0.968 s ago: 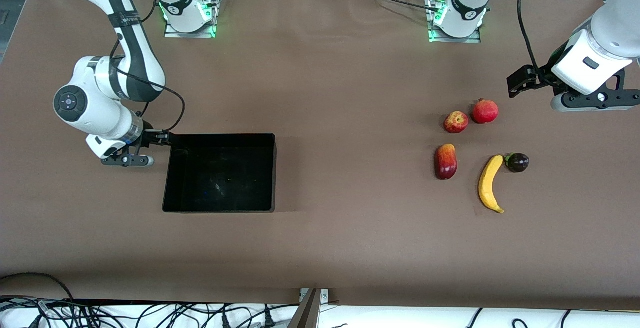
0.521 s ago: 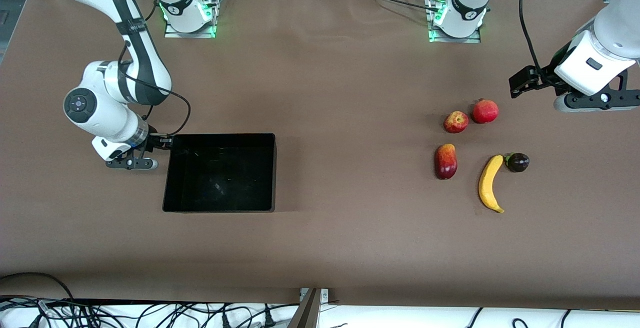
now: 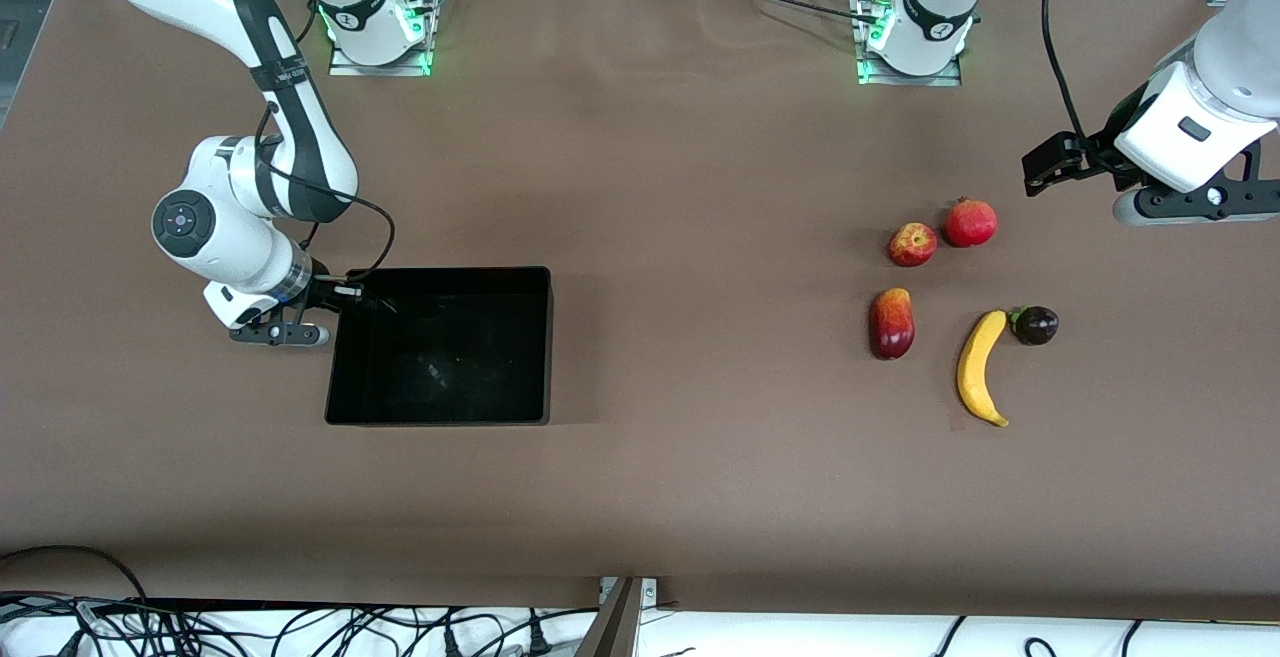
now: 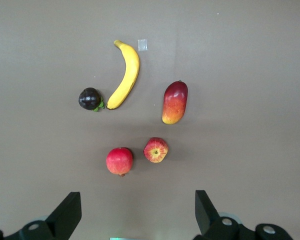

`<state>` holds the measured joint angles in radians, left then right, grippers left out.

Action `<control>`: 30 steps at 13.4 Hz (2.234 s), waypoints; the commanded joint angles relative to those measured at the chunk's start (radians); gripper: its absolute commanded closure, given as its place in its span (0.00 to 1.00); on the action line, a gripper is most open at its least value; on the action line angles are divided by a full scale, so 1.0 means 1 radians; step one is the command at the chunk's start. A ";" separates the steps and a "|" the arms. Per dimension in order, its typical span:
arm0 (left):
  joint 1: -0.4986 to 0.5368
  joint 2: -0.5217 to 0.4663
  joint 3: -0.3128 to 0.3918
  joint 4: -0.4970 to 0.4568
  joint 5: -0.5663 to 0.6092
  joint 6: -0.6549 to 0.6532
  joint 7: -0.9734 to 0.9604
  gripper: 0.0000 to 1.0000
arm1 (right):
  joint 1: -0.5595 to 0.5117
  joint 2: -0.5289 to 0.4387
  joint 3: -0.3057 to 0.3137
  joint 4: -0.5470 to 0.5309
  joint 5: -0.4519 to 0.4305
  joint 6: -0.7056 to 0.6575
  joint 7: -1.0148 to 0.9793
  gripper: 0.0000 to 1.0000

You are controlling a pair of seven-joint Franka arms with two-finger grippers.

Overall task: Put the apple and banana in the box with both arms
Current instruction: 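Grip the tray rim with the right gripper and slide it toward the fruit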

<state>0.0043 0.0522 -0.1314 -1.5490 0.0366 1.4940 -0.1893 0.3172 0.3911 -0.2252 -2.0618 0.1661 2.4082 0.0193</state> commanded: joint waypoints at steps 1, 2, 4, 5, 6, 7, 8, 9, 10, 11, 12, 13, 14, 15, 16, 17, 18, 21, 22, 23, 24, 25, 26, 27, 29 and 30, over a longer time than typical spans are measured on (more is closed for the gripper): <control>0.008 0.005 -0.004 0.023 0.006 -0.024 0.002 0.00 | -0.001 -0.009 0.004 0.009 0.020 -0.001 -0.004 1.00; 0.009 0.005 -0.004 0.023 0.006 -0.024 0.004 0.00 | 0.000 -0.012 0.004 0.014 0.018 -0.004 -0.007 1.00; 0.028 0.005 -0.005 0.023 0.005 -0.027 0.010 0.00 | 0.003 -0.015 0.024 0.075 0.019 -0.093 -0.003 1.00; 0.028 0.005 -0.004 0.023 0.005 -0.029 0.010 0.00 | 0.003 -0.017 0.026 0.113 0.021 -0.147 0.002 1.00; 0.029 0.005 -0.004 0.023 0.005 -0.029 0.010 0.00 | 0.005 -0.017 0.026 0.149 0.020 -0.194 0.025 1.00; 0.028 0.005 -0.005 0.023 0.005 -0.029 0.010 0.00 | 0.011 -0.017 0.027 0.173 0.020 -0.228 0.046 1.00; 0.028 0.005 -0.005 0.023 0.005 -0.031 0.010 0.00 | 0.026 -0.017 0.027 0.198 0.020 -0.250 0.054 1.00; 0.029 0.005 -0.004 0.021 0.005 -0.034 0.010 0.00 | 0.043 -0.017 0.027 0.218 0.020 -0.256 0.076 1.00; 0.029 0.005 -0.004 0.021 0.005 -0.037 0.010 0.00 | 0.061 -0.017 0.027 0.236 0.020 -0.271 0.112 1.00; 0.029 0.005 -0.005 0.021 0.005 -0.037 0.008 0.00 | 0.087 -0.017 0.027 0.252 0.020 -0.290 0.154 1.00; 0.028 0.006 -0.004 0.021 0.005 -0.035 0.008 0.00 | 0.121 -0.015 0.027 0.268 0.020 -0.293 0.190 1.00; 0.029 0.006 -0.005 0.023 0.002 -0.035 0.010 0.00 | 0.155 -0.012 0.027 0.279 0.021 -0.293 0.236 1.00; 0.031 0.006 -0.004 0.023 0.000 -0.037 0.011 0.00 | 0.189 -0.011 0.027 0.288 0.021 -0.293 0.281 1.00; 0.036 0.006 -0.004 0.023 0.000 -0.037 0.010 0.00 | 0.213 -0.006 0.027 0.304 0.044 -0.293 0.313 1.00; 0.037 0.006 -0.004 0.021 0.000 -0.037 0.011 0.00 | 0.242 0.006 0.027 0.322 0.094 -0.293 0.321 1.00; 0.037 0.006 -0.004 0.015 0.000 -0.038 0.011 0.00 | 0.268 0.017 0.027 0.342 0.142 -0.293 0.324 1.00; 0.037 0.006 -0.004 0.018 0.000 -0.037 0.011 0.00 | 0.292 0.032 0.027 0.359 0.174 -0.293 0.326 1.00; 0.037 0.006 -0.005 0.018 0.002 -0.038 0.008 0.00 | 0.386 0.075 0.027 0.387 0.204 -0.285 0.336 1.00; 0.037 0.008 -0.005 0.018 0.000 -0.040 0.007 0.00 | 0.416 0.089 0.027 0.388 0.204 -0.279 0.338 1.00; 0.036 0.006 -0.005 0.018 0.002 -0.049 0.001 0.00 | 0.440 0.097 0.027 0.387 0.204 -0.273 0.340 1.00; 0.036 0.006 -0.007 0.021 0.011 -0.079 0.001 0.00 | 0.457 0.110 0.027 0.387 0.202 -0.256 0.340 1.00; 0.040 0.006 -0.004 0.021 0.005 -0.099 0.010 0.00 | 0.483 0.127 0.027 0.387 0.201 -0.241 0.338 1.00; 0.055 0.009 -0.004 0.020 0.000 -0.113 0.008 0.00 | 0.503 0.144 0.027 0.387 0.197 -0.219 0.337 1.00; 0.063 0.032 -0.004 0.015 -0.001 -0.141 0.020 0.00 | 0.513 0.159 0.026 0.387 0.191 -0.201 0.337 1.00; 0.075 0.069 -0.004 0.001 0.000 -0.164 0.141 0.00 | 0.520 0.190 0.026 0.387 0.187 -0.170 0.335 1.00; 0.080 0.095 -0.002 -0.029 0.002 -0.153 0.174 0.00 | 0.525 0.202 0.026 0.387 0.187 -0.155 0.337 1.00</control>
<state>0.0697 0.0908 -0.1309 -1.5578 0.0365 1.3484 -0.1007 0.8310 0.5679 -0.1862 -1.7067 0.3431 2.2332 0.3581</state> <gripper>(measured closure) 0.000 0.952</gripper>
